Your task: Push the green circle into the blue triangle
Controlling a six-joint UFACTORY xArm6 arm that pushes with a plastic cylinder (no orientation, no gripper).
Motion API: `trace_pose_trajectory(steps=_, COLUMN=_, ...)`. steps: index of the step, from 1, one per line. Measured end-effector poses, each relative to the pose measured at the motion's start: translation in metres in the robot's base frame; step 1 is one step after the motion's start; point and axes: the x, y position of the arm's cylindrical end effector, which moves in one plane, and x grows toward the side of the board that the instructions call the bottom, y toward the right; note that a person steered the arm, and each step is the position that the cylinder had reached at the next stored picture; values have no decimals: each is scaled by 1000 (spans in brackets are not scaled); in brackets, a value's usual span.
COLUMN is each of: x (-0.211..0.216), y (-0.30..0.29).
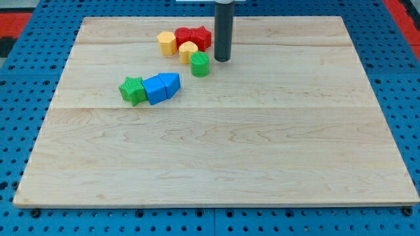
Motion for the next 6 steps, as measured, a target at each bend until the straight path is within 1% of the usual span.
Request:
trace_pose_trajectory(steps=2, x=3, y=-28)
trace_pose_trajectory(steps=3, x=14, y=-44)
trace_pose_trajectory(steps=4, x=16, y=-49)
trace_pose_trajectory(steps=6, x=33, y=-54)
